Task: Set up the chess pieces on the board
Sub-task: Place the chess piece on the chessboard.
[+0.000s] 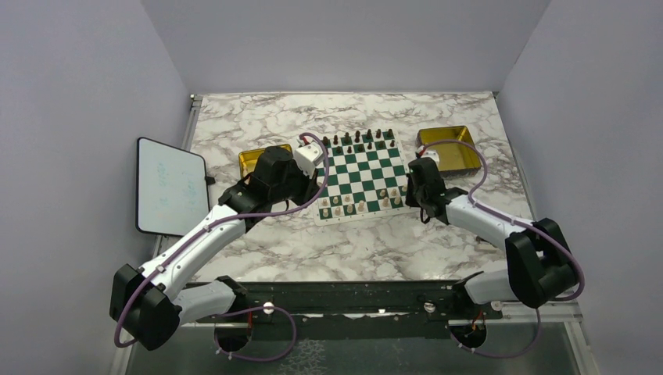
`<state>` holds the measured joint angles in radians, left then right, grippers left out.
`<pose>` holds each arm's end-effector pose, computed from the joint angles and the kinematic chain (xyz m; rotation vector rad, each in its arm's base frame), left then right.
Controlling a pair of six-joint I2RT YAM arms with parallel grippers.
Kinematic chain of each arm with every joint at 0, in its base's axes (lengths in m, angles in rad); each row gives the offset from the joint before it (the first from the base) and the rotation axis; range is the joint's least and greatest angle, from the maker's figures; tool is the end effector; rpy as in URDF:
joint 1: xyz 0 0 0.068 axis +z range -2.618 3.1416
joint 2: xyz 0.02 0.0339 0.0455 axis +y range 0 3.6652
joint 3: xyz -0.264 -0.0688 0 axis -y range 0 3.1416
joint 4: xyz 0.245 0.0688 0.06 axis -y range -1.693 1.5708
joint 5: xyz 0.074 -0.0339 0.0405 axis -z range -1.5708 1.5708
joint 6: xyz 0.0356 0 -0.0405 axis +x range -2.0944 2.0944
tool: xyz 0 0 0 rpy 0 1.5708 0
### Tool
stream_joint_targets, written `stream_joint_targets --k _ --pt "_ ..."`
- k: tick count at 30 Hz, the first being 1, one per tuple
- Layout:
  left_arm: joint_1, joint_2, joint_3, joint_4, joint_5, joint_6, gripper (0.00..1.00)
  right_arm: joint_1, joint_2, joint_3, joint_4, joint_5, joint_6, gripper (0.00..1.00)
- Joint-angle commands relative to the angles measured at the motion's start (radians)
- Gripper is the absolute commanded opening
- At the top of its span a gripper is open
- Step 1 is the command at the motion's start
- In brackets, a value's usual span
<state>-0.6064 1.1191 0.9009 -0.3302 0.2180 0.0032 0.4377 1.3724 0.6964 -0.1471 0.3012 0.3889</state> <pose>0.2008 -0.1487 0.2999 0.7737 2.0179 -0.5848 0.2491 0.1049 0.1866 0.0823 2.3455 0.0435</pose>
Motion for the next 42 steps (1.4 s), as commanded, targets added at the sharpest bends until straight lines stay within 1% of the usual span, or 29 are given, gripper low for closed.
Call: stream_joint_targets --k 1,12,25,37,42 --pt "-0.004 -0.012 -0.005 0.026 -0.005 0.015 0.05 -0.007 0.025 -0.014 0.052 0.02 -0.004 0.08" --pt "-0.004 -0.007 -0.005 0.026 0.0 0.013 0.05 -0.013 0.076 0.02 0.029 0.005 -0.011 0.09" --pt "-0.004 0.013 -0.009 0.033 0.033 0.007 0.05 -0.013 0.08 0.025 0.039 -0.002 -0.015 0.09" --pt "-0.004 0.021 -0.005 0.026 0.055 0.004 0.05 -0.013 0.096 0.1 -0.024 0.012 -0.019 0.09" --pt "-0.004 0.016 -0.008 0.025 0.047 0.008 0.05 -0.014 0.11 0.096 -0.037 0.002 -0.015 0.1"
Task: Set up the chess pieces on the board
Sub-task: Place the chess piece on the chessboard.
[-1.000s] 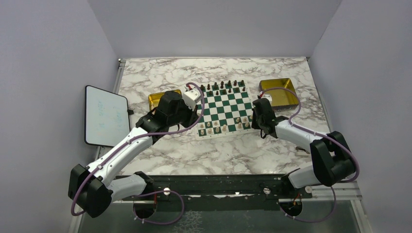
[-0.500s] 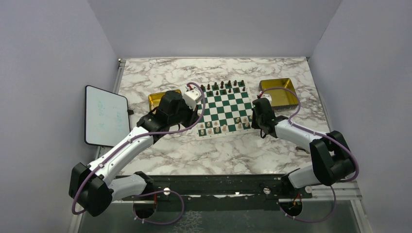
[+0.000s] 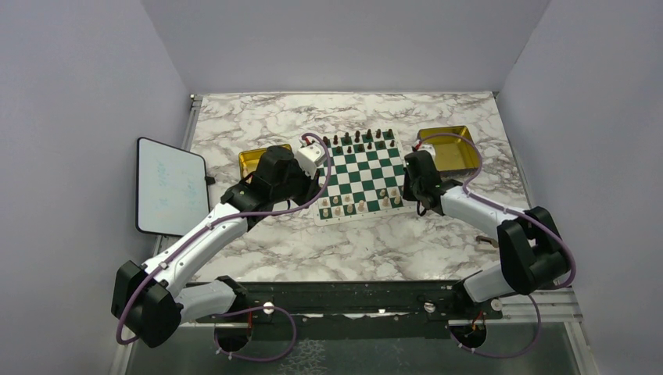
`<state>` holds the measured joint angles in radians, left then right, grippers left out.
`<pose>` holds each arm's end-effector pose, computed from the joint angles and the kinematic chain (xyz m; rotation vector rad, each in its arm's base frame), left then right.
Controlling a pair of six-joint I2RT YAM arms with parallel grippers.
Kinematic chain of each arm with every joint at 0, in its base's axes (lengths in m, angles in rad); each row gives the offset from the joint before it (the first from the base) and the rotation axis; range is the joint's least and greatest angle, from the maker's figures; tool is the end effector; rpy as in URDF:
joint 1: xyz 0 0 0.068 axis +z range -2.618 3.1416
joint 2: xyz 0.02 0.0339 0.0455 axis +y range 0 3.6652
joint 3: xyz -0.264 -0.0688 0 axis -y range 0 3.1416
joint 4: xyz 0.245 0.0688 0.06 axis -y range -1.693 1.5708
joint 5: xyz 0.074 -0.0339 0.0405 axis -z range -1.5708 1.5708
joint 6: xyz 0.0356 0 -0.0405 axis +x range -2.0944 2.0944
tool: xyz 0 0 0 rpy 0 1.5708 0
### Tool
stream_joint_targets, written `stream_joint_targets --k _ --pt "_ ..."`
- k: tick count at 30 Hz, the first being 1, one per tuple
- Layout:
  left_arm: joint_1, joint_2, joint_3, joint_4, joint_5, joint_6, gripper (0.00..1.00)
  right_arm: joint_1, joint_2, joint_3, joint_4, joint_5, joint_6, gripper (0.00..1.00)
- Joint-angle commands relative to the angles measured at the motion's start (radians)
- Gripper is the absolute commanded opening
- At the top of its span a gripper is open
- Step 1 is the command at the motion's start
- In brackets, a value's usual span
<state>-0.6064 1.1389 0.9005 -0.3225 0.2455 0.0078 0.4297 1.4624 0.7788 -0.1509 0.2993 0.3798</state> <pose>0.2035 -0.1517 0.2960 0.7970 2.0238 -0.6095 0.2697 0.1120 0.1877 0.0781 2.3564 0.0313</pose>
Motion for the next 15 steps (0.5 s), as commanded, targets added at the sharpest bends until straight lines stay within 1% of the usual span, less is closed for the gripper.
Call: stream_joint_targets --k 1,11,15 --pt "-0.004 -0.004 -0.007 0.017 0.019 0.003 0.05 -0.006 0.024 0.015 -0.036 0.001 -0.004 0.1" --pt "-0.004 -0.008 -0.007 0.018 0.017 0.006 0.06 -0.006 0.068 0.021 -0.071 -0.02 -0.003 0.1" --pt "-0.004 -0.013 -0.009 0.017 0.012 0.006 0.06 -0.006 0.063 0.02 -0.08 -0.029 0.001 0.16"
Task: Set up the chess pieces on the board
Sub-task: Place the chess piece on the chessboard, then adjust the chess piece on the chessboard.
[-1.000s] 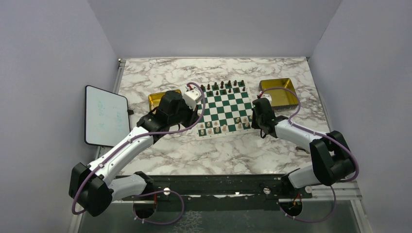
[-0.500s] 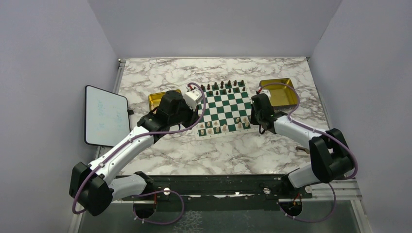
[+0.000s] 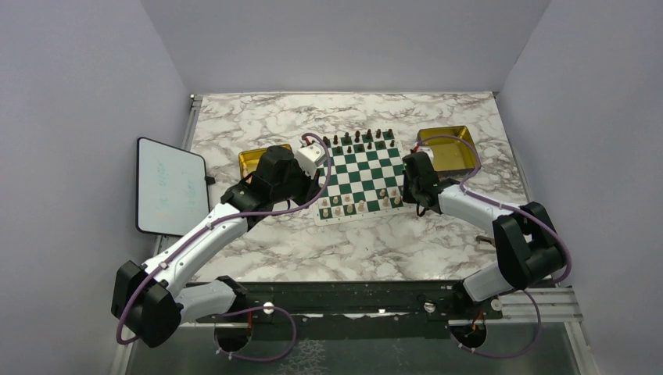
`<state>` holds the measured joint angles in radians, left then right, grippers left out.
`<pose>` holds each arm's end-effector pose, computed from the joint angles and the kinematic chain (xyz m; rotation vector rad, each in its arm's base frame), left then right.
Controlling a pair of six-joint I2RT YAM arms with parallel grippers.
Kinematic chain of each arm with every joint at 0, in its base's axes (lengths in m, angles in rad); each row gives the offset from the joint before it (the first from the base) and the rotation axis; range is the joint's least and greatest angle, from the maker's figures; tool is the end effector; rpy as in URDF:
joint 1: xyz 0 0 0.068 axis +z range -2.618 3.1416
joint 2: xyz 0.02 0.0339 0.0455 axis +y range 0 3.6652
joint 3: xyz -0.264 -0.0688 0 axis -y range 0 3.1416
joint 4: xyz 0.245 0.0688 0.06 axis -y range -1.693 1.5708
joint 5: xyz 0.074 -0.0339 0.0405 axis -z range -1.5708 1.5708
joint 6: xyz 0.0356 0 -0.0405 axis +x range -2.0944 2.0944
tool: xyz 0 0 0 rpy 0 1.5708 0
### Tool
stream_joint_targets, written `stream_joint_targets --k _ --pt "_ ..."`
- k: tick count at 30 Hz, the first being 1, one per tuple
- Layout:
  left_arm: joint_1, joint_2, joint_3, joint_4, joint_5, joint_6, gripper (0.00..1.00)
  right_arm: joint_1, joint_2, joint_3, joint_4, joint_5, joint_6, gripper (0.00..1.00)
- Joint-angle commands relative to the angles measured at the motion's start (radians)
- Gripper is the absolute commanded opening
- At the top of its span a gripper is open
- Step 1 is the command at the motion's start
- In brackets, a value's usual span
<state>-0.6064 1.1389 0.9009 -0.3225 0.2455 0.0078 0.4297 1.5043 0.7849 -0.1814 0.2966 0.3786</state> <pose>0.2035 -0.1517 0.2961 0.7970 2.0234 -0.6095 0.2710 0.1128 0.1759 0.0639 2.4174 -0.0011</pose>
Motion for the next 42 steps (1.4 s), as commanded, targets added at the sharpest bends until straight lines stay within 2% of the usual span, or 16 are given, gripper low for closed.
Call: stream_joint_targets --k 1,7,10,17,24,27,33,42 --pt "-0.004 -0.012 -0.007 0.018 0.012 0.006 0.06 -0.006 0.022 0.016 -0.055 -0.025 0.002 0.17" --pt "-0.004 -0.013 -0.01 0.017 0.011 0.006 0.06 -0.006 0.022 0.023 -0.066 -0.037 0.002 0.21" --pt "-0.004 -0.014 -0.008 0.017 0.018 0.001 0.06 -0.006 0.023 0.025 -0.069 -0.055 0.0 0.32" --pt "-0.004 -0.008 -0.004 0.017 0.029 -0.003 0.06 -0.006 -0.003 0.037 -0.081 -0.061 0.015 0.42" --pt "-0.004 -0.014 -0.003 0.017 0.024 -0.003 0.06 -0.006 -0.052 0.085 -0.153 -0.039 0.024 0.6" --pt "-0.004 -0.019 -0.005 0.017 0.029 -0.004 0.06 -0.015 -0.096 0.083 -0.17 -0.029 0.035 0.58" --pt "-0.004 -0.018 0.0 0.017 0.045 -0.003 0.06 -0.062 -0.152 0.069 -0.172 -0.04 0.023 0.47" --pt "-0.004 -0.025 0.0 0.017 0.049 -0.004 0.06 -0.064 -0.139 0.099 -0.129 -0.234 -0.031 0.35"
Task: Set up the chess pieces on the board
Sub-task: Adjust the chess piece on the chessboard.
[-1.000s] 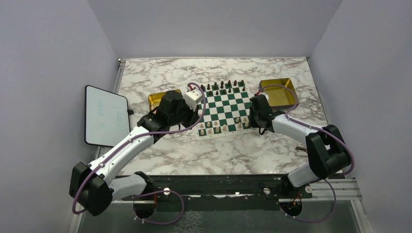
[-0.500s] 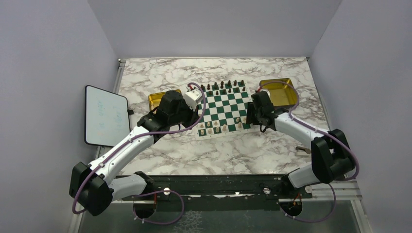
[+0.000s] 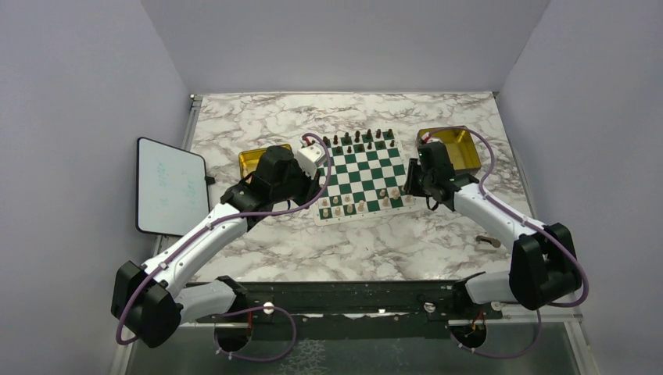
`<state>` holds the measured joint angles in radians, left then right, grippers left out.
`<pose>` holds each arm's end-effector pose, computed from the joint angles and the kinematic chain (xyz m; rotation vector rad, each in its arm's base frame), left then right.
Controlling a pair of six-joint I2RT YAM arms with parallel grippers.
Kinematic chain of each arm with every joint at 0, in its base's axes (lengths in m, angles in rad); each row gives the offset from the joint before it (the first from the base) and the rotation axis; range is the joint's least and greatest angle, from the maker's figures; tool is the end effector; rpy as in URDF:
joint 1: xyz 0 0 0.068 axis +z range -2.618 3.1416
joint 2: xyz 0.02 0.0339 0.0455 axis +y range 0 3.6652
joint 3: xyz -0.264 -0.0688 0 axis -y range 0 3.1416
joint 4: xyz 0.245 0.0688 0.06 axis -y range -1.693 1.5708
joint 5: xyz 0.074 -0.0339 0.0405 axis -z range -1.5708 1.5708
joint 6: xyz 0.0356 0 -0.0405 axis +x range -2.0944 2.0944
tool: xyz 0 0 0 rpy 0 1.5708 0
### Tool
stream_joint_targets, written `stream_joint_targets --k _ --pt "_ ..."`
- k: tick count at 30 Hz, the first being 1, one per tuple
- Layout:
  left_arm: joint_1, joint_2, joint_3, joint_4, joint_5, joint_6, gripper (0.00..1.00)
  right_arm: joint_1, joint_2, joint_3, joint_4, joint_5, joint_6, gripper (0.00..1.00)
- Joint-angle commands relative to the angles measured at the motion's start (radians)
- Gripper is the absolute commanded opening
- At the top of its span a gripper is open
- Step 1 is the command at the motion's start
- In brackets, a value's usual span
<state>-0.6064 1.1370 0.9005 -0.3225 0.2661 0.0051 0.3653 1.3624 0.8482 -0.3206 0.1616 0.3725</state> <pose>0.2027 -0.1520 0.2965 0.8062 2.0198 -0.6331 0.2649 0.0952 0.2226 0.0834 2.3953 0.1521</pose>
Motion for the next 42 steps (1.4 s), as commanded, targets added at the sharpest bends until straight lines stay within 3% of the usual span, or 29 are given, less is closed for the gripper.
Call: stream_joint_targets --k 1,9,14,42 --pt "-0.004 -0.025 0.0 0.017 0.028 -0.001 0.06 0.0 0.008 0.037 0.017 -0.114 -0.024 0.35" --pt "-0.004 -0.025 -0.004 0.019 0.023 -0.001 0.06 0.011 0.119 0.08 0.028 -0.201 -0.097 0.44" --pt "-0.004 -0.023 -0.005 0.019 0.027 -0.001 0.06 0.024 0.184 0.113 0.004 -0.174 -0.149 0.44" --pt "-0.005 -0.023 -0.021 0.022 0.02 0.005 0.08 0.031 0.294 0.143 0.006 -0.177 -0.208 0.36"
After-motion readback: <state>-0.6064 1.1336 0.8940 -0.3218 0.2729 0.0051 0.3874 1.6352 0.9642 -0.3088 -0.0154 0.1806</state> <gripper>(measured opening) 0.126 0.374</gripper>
